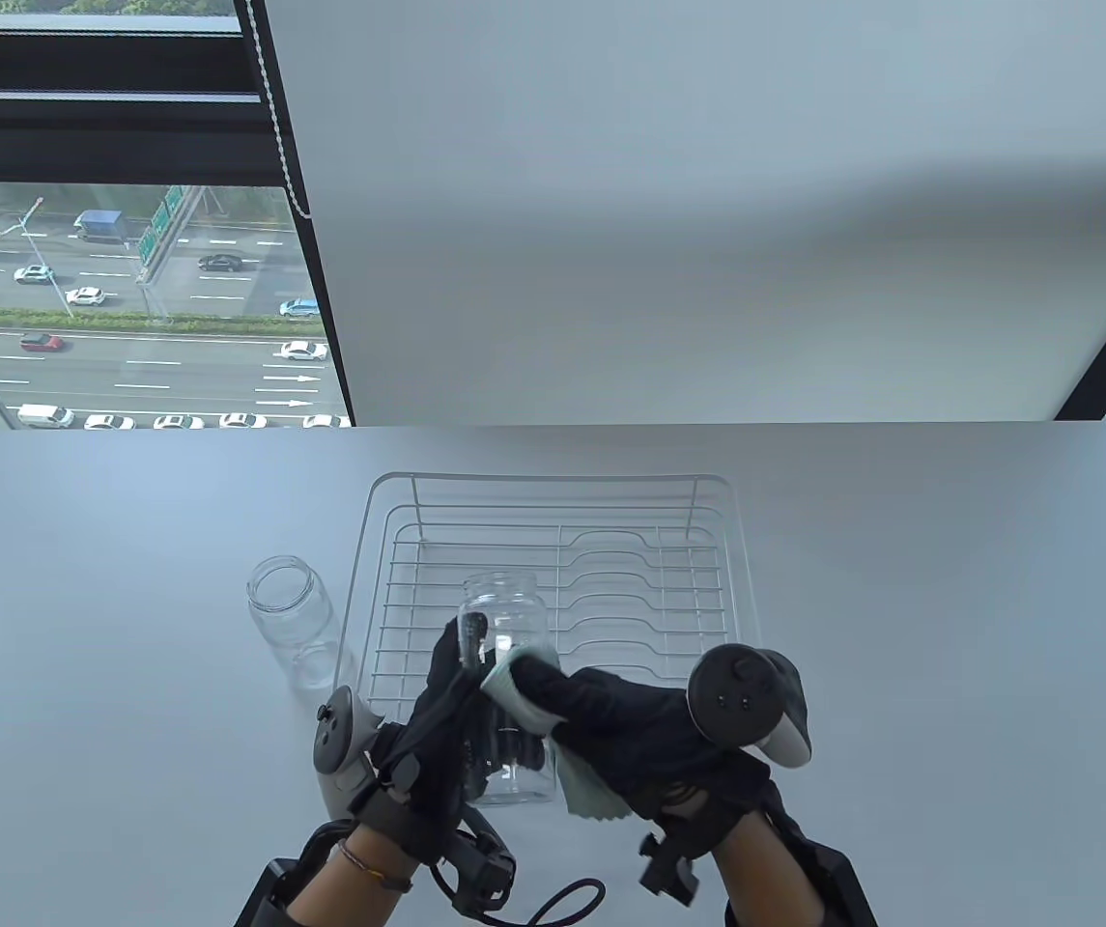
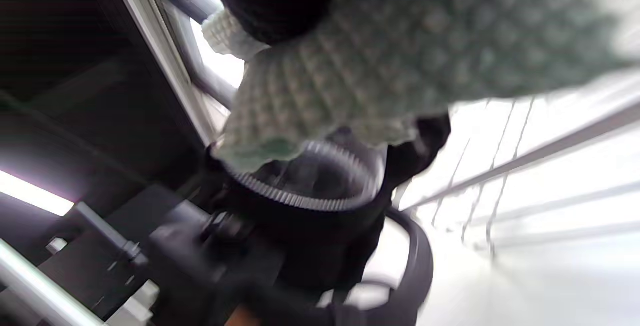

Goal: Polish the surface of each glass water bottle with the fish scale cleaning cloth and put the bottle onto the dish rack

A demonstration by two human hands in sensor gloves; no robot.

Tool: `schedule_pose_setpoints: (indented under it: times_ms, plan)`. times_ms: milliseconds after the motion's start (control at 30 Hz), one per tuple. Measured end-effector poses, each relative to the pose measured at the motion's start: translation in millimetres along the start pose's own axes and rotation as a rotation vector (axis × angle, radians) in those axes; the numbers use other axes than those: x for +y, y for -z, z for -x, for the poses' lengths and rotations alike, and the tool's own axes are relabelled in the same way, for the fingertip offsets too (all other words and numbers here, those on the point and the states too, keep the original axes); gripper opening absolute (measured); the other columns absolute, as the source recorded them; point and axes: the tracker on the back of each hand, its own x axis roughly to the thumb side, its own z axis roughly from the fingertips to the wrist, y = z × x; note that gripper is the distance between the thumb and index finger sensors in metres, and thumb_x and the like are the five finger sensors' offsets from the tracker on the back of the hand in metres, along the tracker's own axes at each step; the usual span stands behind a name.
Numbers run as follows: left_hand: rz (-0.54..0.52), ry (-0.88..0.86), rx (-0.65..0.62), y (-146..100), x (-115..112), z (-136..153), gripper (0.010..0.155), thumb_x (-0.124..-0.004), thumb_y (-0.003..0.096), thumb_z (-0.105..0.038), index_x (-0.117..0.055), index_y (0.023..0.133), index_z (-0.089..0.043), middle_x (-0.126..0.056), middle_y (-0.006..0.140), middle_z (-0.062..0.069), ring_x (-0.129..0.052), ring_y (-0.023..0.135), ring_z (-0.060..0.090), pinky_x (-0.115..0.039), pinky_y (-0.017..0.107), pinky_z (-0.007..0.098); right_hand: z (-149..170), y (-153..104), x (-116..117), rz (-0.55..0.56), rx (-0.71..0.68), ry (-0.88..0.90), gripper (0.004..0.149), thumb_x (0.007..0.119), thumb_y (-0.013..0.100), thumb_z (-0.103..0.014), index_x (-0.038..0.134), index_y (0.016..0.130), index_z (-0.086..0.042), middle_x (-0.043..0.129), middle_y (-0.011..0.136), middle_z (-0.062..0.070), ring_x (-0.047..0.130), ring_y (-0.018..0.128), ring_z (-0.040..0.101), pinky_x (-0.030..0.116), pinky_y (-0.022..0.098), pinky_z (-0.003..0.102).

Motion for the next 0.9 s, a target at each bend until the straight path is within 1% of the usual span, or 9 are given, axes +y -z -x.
schedule_pose_setpoints:
  times_ms: [133,200,267,433,533,600,667,833,900]
  plan:
    - [0.000,0.059,-0.025,-1,-3,-4,0.098,-0.073,0.0540,-0.068,-0.009,0.111,-0.019,-0.040,0.109,0.025,-0.085,0.075,0.051,-0.081,0.051,0.061,5,-1,-4,0.127,-0.015,0.007,0.054,0.074,0.058,-0.033,0.054,0.105,-0.051,0.081,0.083,0.019,0.092,0.059,0.033,0.080,0.046,0.049]
    - [0.070,0.095,-0.007,1,-7,-2,0.098,-0.073,0.0541,-0.068,-0.010,0.112,-0.019,-0.043,0.109,0.025,-0.086,0.075,0.050,-0.082,0.050,0.061,6,-6,-5,0.465,-0.002,-0.091,0.056,0.072,0.059,-0.035,0.048,0.106,-0.051,0.078,0.089,0.018,0.090,0.063,0.034,0.079,0.049,0.050]
    - [0.103,0.076,0.002,0,-11,0,0.098,-0.072,0.0546,-0.068,-0.009,0.111,-0.019,-0.040,0.109,0.025,-0.085,0.075,0.050,-0.081,0.051,0.061,7,-7,-1,0.597,0.015,-0.120,0.055,0.070,0.057,-0.038,0.048,0.106,-0.052,0.082,0.086,0.013,0.093,0.061,0.029,0.081,0.047,0.046]
    - [0.008,0.054,-0.038,0,0,-6,0.098,-0.074,0.0537,-0.068,-0.012,0.112,-0.019,-0.044,0.109,0.025,-0.086,0.073,0.050,-0.082,0.050,0.061,4,2,3,-0.057,-0.018,0.064,0.051,0.074,0.058,-0.032,0.058,0.101,-0.053,0.080,0.081,0.018,0.092,0.058,0.030,0.080,0.045,0.047]
    - [0.030,0.070,-0.030,-1,-2,-5,0.098,-0.072,0.0542,-0.069,-0.010,0.112,-0.019,-0.043,0.109,0.024,-0.086,0.074,0.049,-0.082,0.051,0.060,5,3,0,0.015,-0.061,0.058,0.052,0.076,0.057,-0.032,0.060,0.102,-0.051,0.084,0.077,0.019,0.094,0.054,0.030,0.081,0.042,0.048]
    - [0.024,0.066,-0.022,0,-5,-4,0.099,-0.075,0.0530,-0.068,-0.012,0.112,-0.019,-0.045,0.108,0.024,-0.087,0.073,0.050,-0.082,0.049,0.061,6,-3,-4,0.220,-0.026,0.012,0.055,0.073,0.059,-0.034,0.050,0.106,-0.051,0.080,0.083,0.018,0.091,0.060,0.033,0.079,0.047,0.049]
    - [0.104,0.097,-0.003,0,-10,-1,0.099,-0.073,0.0541,-0.068,-0.010,0.112,-0.019,-0.042,0.109,0.024,-0.086,0.074,0.050,-0.081,0.051,0.060,8,-8,-2,0.574,-0.012,-0.074,0.055,0.072,0.057,-0.038,0.050,0.105,-0.052,0.084,0.082,0.014,0.093,0.058,0.029,0.082,0.045,0.046]
    - [0.018,0.086,-0.047,-1,-2,-8,0.099,-0.075,0.0531,-0.068,-0.013,0.112,-0.019,-0.045,0.108,0.024,-0.087,0.073,0.050,-0.082,0.049,0.061,0,2,2,-0.032,-0.032,0.026,0.052,0.075,0.057,-0.033,0.057,0.102,-0.054,0.081,0.079,0.018,0.093,0.057,0.029,0.081,0.044,0.046]
    - [0.046,0.111,-0.037,-1,-2,-8,0.098,-0.074,0.0535,-0.069,-0.013,0.113,-0.019,-0.045,0.108,0.024,-0.087,0.073,0.049,-0.082,0.050,0.060,3,3,2,0.014,-0.061,0.053,0.052,0.077,0.056,-0.033,0.060,0.102,-0.052,0.084,0.075,0.020,0.094,0.053,0.030,0.082,0.042,0.047]
